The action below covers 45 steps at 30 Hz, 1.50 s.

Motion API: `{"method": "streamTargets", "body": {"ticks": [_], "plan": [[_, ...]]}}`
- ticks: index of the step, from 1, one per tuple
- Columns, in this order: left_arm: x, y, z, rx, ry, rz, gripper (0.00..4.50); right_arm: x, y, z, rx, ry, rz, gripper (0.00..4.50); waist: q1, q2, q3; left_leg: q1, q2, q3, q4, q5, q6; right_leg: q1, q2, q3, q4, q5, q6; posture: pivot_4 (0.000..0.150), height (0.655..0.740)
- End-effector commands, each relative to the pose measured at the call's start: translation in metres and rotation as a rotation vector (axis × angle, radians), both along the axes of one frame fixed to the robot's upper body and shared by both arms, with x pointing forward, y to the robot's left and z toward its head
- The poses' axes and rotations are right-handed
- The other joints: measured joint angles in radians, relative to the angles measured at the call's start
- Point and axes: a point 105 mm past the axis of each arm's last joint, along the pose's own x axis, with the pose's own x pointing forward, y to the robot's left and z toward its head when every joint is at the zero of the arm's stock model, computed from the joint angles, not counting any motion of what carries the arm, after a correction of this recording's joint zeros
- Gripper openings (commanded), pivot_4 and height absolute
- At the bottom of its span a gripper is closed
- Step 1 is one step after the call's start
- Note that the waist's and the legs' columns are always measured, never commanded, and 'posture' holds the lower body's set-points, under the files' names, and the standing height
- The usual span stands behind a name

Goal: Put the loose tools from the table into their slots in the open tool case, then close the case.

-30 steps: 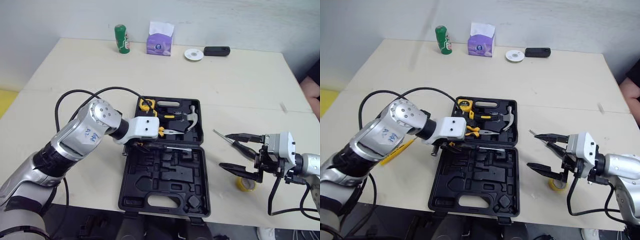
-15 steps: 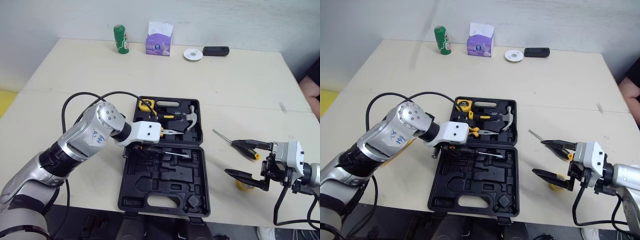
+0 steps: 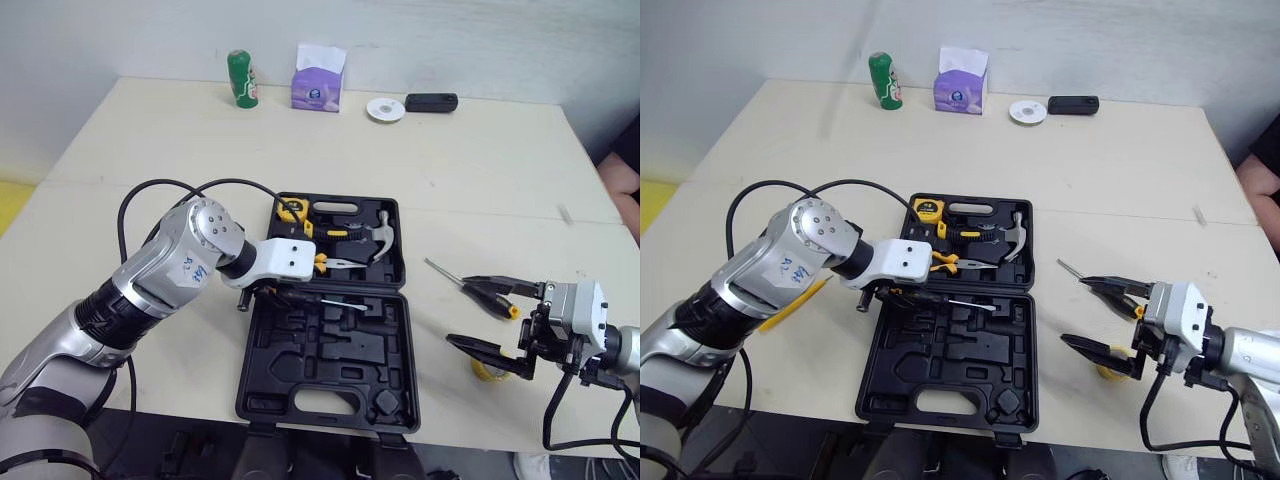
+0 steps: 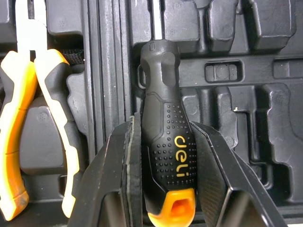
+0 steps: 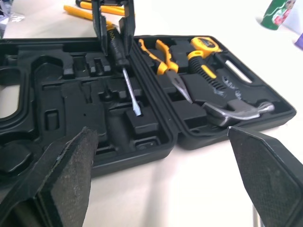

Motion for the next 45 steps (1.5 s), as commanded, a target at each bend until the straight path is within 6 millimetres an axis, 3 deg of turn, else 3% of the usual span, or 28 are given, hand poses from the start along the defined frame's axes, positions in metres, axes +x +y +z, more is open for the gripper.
{"method": "streamTargets", "body": {"ticks": [1,19,22,26,33,38,40,43,45], "plan": [[0.005,-0.001,0.01,-0.014,-0.052,0.012,1.07,-0.002,0.007,0.008,-0.001,-0.036,0.023,4.5,0.0,0.0,0.0,0.0,0.0,0.0,0.0,0.0,0.0,0.0,0.0,0.0,0.0,0.0,0.0,0.15,0.74],[0.006,-0.008,-0.003,-0.021,-0.044,-0.023,1.07,0.003,0.017,0.018,0.038,-0.052,0.028,4.5,0.002,0.001,0.0,0.0,0.0,0.0,0.008,-0.001,0.003,0.001,-0.001,0.001,0.006,0.0,0.0,0.15,0.74],[0.007,-0.011,0.001,-0.049,-0.065,-0.028,2.58,0.003,0.018,0.018,0.041,-0.052,0.03,4.5,0.002,0.001,0.0,0.0,0.0,0.0,0.008,-0.001,0.003,0.001,-0.002,0.001,0.006,0.0,0.0,0.15,0.74],[0.001,-0.018,0.016,-0.079,-0.094,-0.078,4.04,0.003,0.02,0.021,0.061,-0.052,0.03,4.5,0.001,0.001,0.0,0.0,0.0,0.0,0.009,-0.002,0.003,0.001,-0.002,0.001,0.007,0.0,0.0,0.15,0.74],[-0.008,-0.028,0.029,-0.153,-0.11,-0.121,4.04,0.004,0.021,0.027,0.095,-0.053,0.025,4.5,-0.002,0.001,0.0,0.0,0.001,0.0,0.009,-0.002,0.003,0.001,-0.001,0.002,0.006,0.0,0.0,0.15,0.74],[-0.003,-0.032,0.041,-0.344,-0.102,-0.093,4.04,0.005,0.021,0.026,0.092,-0.047,0.027,4.5,-0.001,0.001,0.0,-0.001,0.0,0.0,0.009,-0.002,0.003,0.001,-0.002,0.002,0.007,0.0,0.0,0.15,0.74],[0.003,-0.023,0.042,-0.404,-0.088,-0.037,4.04,0.005,0.021,0.025,0.092,-0.048,0.023,4.5,-0.003,0.001,0.0,-0.001,0.0,0.0,0.009,-0.002,0.003,0.0,-0.002,0.002,0.007,0.0,0.0,0.15,0.74],[0.015,-0.01,0.043,-0.477,-0.102,0.037,3.25,0.007,0.02,0.023,0.091,-0.05,0.012,4.5,-0.005,0.001,0.0,0.0,0.001,0.0,0.009,-0.002,0.003,0.0,-0.002,0.002,0.007,0.0,0.0,0.15,0.74],[0.014,-0.011,0.046,-0.578,-0.101,-0.003,2.11,0.007,0.019,0.021,0.09,-0.052,0.005,4.5,-0.003,0.001,0.0,0.0,0.001,0.0,0.009,-0.002,0.003,0.0,-0.002,0.002,0.007,0.0,0.0,0.15,0.74]]}}
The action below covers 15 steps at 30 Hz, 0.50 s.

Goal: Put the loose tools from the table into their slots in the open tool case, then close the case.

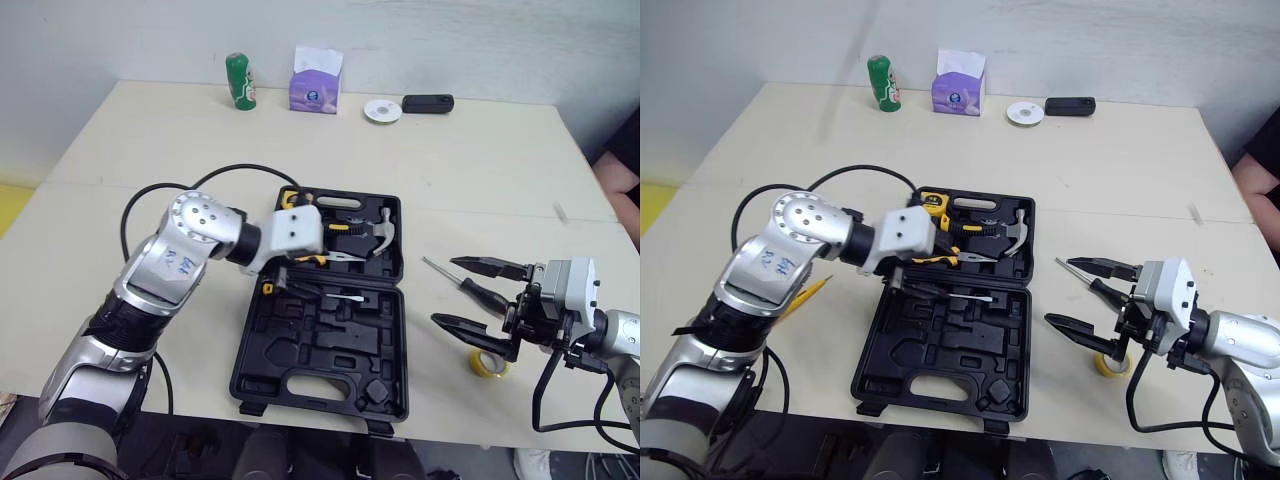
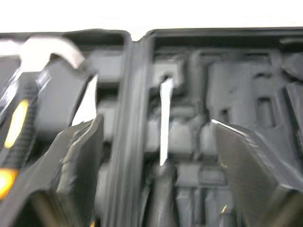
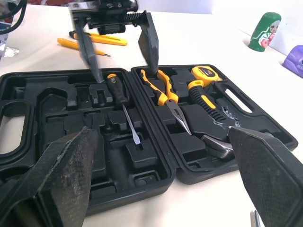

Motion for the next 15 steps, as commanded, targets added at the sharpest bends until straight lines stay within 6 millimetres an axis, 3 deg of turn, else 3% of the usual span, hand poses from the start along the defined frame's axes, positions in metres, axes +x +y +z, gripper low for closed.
{"method": "streamTargets", "body": {"ticks": [1,3,5,15], "plan": [[-0.005,-0.001,0.016,-0.158,-0.064,-0.088,1.84,-0.002,0.002,0.003,0.003,-0.037,0.001,4.5,0.002,0.0,0.0,0.0,0.0,0.0,0.0,0.0,0.0,0.0,0.0,0.0,0.0,0.0,0.0,0.15,0.74],[-0.011,0.001,0.016,-0.283,-0.07,-0.164,0.93,-0.002,0.002,0.002,-0.003,-0.039,0.0,4.5,0.002,0.0,0.0,0.0,0.0,0.0,0.0,0.0,0.0,0.0,0.0,0.0,-0.001,0.0,0.0,0.15,0.74],[-0.008,0.011,0.001,-0.301,-0.076,-0.153,0.06,-0.001,0.003,0.002,-0.007,-0.04,0.004,4.5,0.002,0.0,0.0,0.0,-0.001,0.0,0.0,0.0,0.0,0.0,-0.001,0.0,-0.002,0.0,0.0,0.15,0.74],[-0.003,0.014,-0.045,-0.267,-0.003,-0.07,0.06,0.002,0.003,0.004,-0.034,-0.033,0.034,4.5,0.001,0.0,0.0,0.0,-0.001,0.0,0.0,0.0,0.0,0.0,0.0,-0.001,-0.001,0.0,0.0,0.15,0.74]]}}
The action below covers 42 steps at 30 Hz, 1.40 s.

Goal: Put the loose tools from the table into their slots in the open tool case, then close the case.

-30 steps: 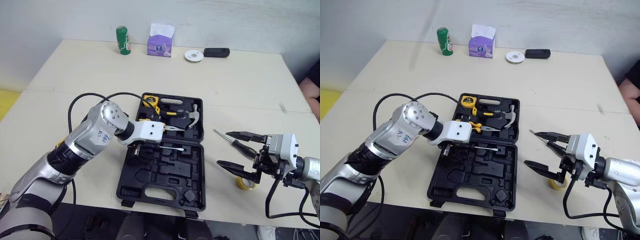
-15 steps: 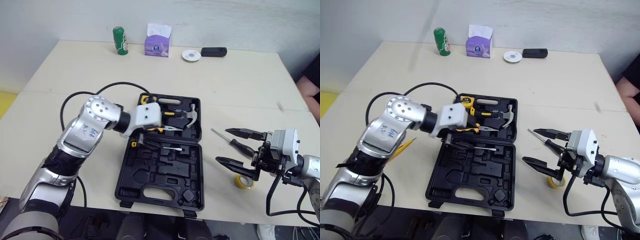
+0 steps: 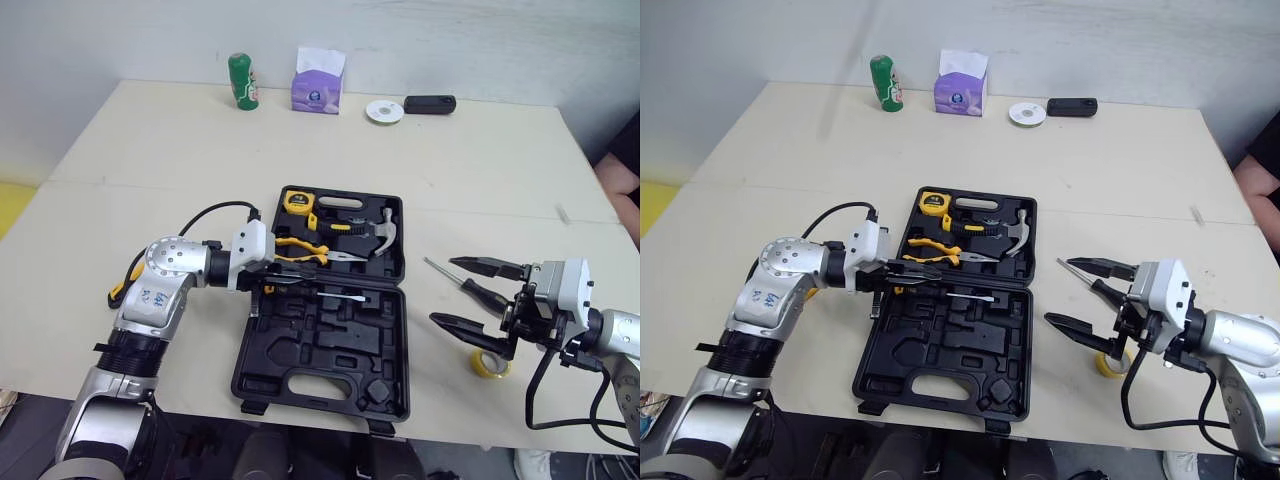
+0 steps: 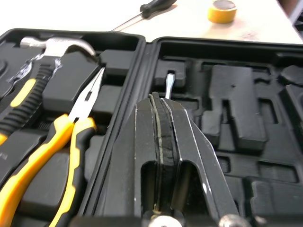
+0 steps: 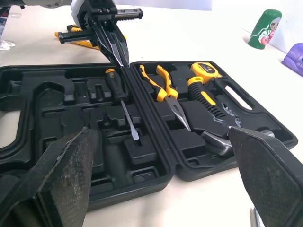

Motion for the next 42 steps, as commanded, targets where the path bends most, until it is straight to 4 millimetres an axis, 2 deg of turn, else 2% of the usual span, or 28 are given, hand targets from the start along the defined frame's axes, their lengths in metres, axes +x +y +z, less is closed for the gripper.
{"method": "streamTargets", "body": {"ticks": [1,8,16,24,35,42], "plan": [[0.001,-0.003,-0.011,0.028,0.011,0.028,0.06,-0.003,0.004,0.005,-0.017,-0.023,0.034,4.5,0.0,0.0,0.0,0.0,0.0,0.0,0.0,0.0,0.0,0.0,0.0,0.0,0.0,0.0,0.0,0.15,0.74],[0.001,-0.003,-0.035,0.137,0.045,0.049,0.06,-0.005,0.003,0.004,-0.027,-0.017,0.036,4.5,0.0,0.0,0.0,0.0,0.0,0.0,0.0,0.0,0.0,0.0,0.0,0.0,0.0,0.0,0.0,0.15,0.74],[0.009,-0.003,-0.042,0.184,0.097,0.096,0.06,-0.006,0.005,0.005,-0.025,-0.024,0.037,4.5,0.0,0.0,0.0,0.001,0.0,0.0,0.0,0.0,0.0,0.001,0.0,0.0,0.0,0.0,0.0,0.15,0.74],[0.005,-0.005,-0.062,0.284,0.144,0.101,0.06,-0.006,0.004,0.004,-0.029,-0.024,0.027,4.5,0.0,0.002,-0.002,0.002,0.0,0.0,0.0,0.0,0.0,0.001,0.0,0.001,0.0,0.0,0.0,0.15,0.74],[-0.017,-0.022,-0.085,0.366,0.146,0.024,0.06,-0.005,0.0,-0.001,-0.026,-0.014,0.0,4.5,0.003,0.005,-0.014,0.003,0.0,0.0,0.0,-0.002,0.001,0.003,0.0,0.001,-0.002,0.0,0.0,0.15,0.74],[-0.027,-0.014,-0.108,0.456,0.139,0.007,0.06,-0.004,-0.001,-0.002,-0.024,-0.007,-0.005,4.5,0.002,0.007,-0.027,0.006,0.0,0.0,-0.001,-0.004,0.001,0.007,-0.001,0.001,-0.009,0.0,0.0,0.15,0.74]]}}
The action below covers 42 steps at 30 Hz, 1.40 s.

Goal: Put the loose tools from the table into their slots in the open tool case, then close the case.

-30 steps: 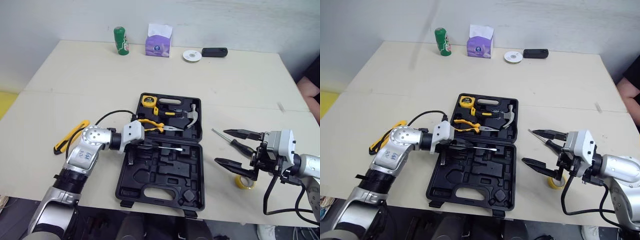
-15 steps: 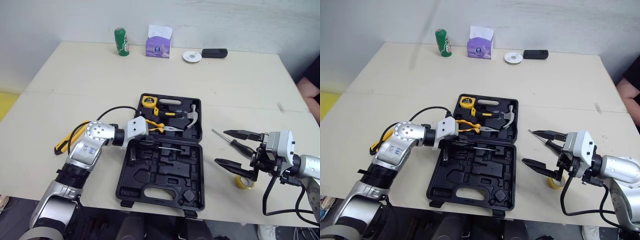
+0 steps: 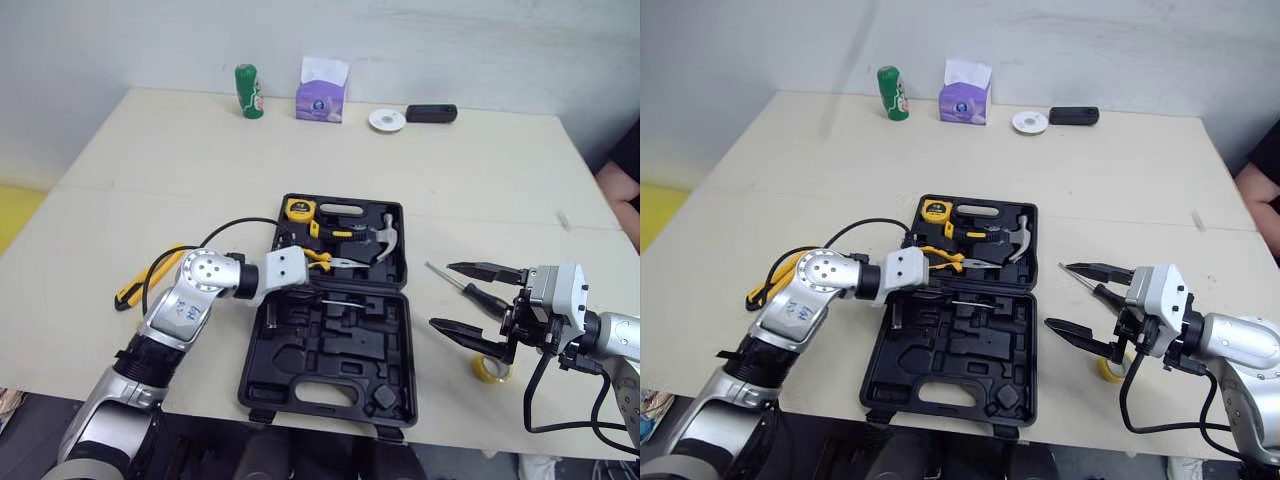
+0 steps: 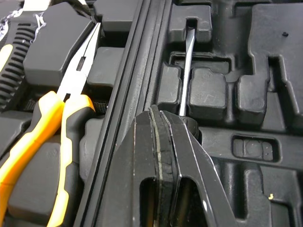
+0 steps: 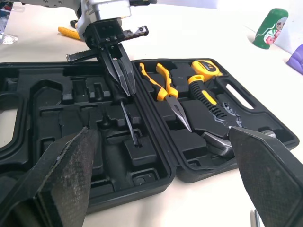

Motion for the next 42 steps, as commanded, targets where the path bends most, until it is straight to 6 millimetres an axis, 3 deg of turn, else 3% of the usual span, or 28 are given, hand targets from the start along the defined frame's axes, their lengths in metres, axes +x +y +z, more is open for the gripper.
{"method": "streamTargets", "body": {"ticks": [1,5,9,15,19,23,25,26,30,33,34,37,42], "plan": [[-0.029,0.006,-0.071,0.193,0.18,-0.05,0.06,-0.001,0.0,0.005,-0.003,-0.03,0.002,4.5,-0.001,0.001,-0.001,0.005,0.0,0.0,-0.001,-0.002,0.0,0.005,0.0,0.0,-0.002,0.0,0.0,0.15,0.74],[-0.028,0.01,-0.08,0.243,0.16,-0.034,0.06,-0.001,0.002,0.002,0.002,-0.026,0.002,4.5,-0.001,0.006,-0.011,0.015,0.003,0.0,-0.003,-0.008,0.001,0.015,-0.001,0.002,-0.008,0.0,0.0,0.15,0.74],[-0.021,0.003,-0.068,0.159,0.142,-0.009,0.06,0.0,0.001,0.001,0.006,-0.023,-0.003,4.5,0.0,0.012,-0.016,0.015,0.002,0.001,-0.003,-0.009,0.001,0.015,-0.001,0.003,-0.008,0.0,0.0,0.15,0.74],[-0.014,-0.002,0.008,-0.116,0.01,-0.086,0.06,0.003,-0.017,0.002,0.011,-0.05,-0.077,4.5,-0.001,0.01,-0.012,0.012,0.002,0.001,-0.003,-0.01,0.002,0.012,-0.002,0.002,-0.009,0.0,0.0,0.15,0.74],[-0.017,0.017,0.055,-0.286,-0.023,-0.102,0.06,0.004,-0.063,-0.001,0.013,-0.122,-0.229,4.5,-0.001,0.006,-0.002,0.009,0.002,0.001,-0.002,-0.009,0.002,0.011,-0.002,0.001,-0.008,0.0,0.0,0.15,0.74],[-0.015,0.064,0.062,-0.323,0.026,0.03,0.06,-0.006,-0.11,-0.013,-0.037,-0.153,-0.383,4.5,-0.005,0.005,0.0,0.01,0.002,0.001,-0.002,-0.009,0.002,0.012,-0.001,0.001,-0.008,0.0,0.0,0.15,0.74],[-0.013,0.091,0.063,-0.333,0.018,0.144,0.65,-0.011,-0.128,-0.016,-0.05,-0.17,-0.449,4.5,-0.015,0.006,0.001,0.011,0.002,0.003,-0.003,-0.009,0.002,0.012,-0.001,0.002,-0.008,0.0,0.0,0.15,0.74],[-0.01,0.114,0.066,-0.363,0.002,0.254,0.92,-0.014,-0.137,-0.017,-0.051,-0.179,-0.494,4.5,-0.018,0.006,0.002,0.012,0.002,0.003,-0.003,-0.009,0.002,0.012,-0.002,0.002,-0.008,0.0,0.0,0.15,0.74],[-0.014,0.189,0.068,-0.393,-0.096,0.573,2.71,-0.025,-0.163,-0.028,-0.061,-0.176,-0.629,4.5,-0.032,0.004,0.007,0.013,0.003,0.003,-0.008,-0.009,0.002,0.009,-0.003,0.003,-0.008,0.0,0.0,0.15,0.74],[-0.034,0.253,0.062,-0.39,-0.175,0.825,4.18,-0.041,-0.197,-0.04,-0.053,-0.171,-0.807,4.5,-0.034,0.003,0.008,0.013,0.003,0.004,-0.013,-0.008,-0.001,0.007,-0.003,0.003,-0.009,-0.001,-0.001,0.15,0.74],[-0.044,0.274,0.057,-0.388,-0.189,0.909,4.46,-0.047,-0.209,-0.043,-0.055,-0.171,-0.871,4.5,-0.033,0.004,0.008,0.014,0.003,0.004,-0.014,-0.008,-0.001,0.006,-0.004,0.003,-0.009,-0.001,-0.001,0.15,0.74],[-0.073,0.328,0.043,-0.369,-0.231,1.137,4.46,-0.067,-0.236,-0.055,-0.073,-0.158,-1.018,4.5,-0.032,0.005,0.009,0.013,0.002,0.005,-0.016,-0.008,-0.001,0.005,-0.005,0.003,-0.01,-0.001,-0.001,0.15,0.74],[-0.12,0.392,0.033,-0.426,-0.341,1.475,4.46,-0.104,-0.269,-0.076,-0.089,-0.109,-1.228,4.5,-0.026,0.004,0.009,0.012,0.001,0.005,-0.016,-0.015,0.0,0.004,-0.008,0.003,-0.01,-0.001,-0.001,0.15,0.74]]}}
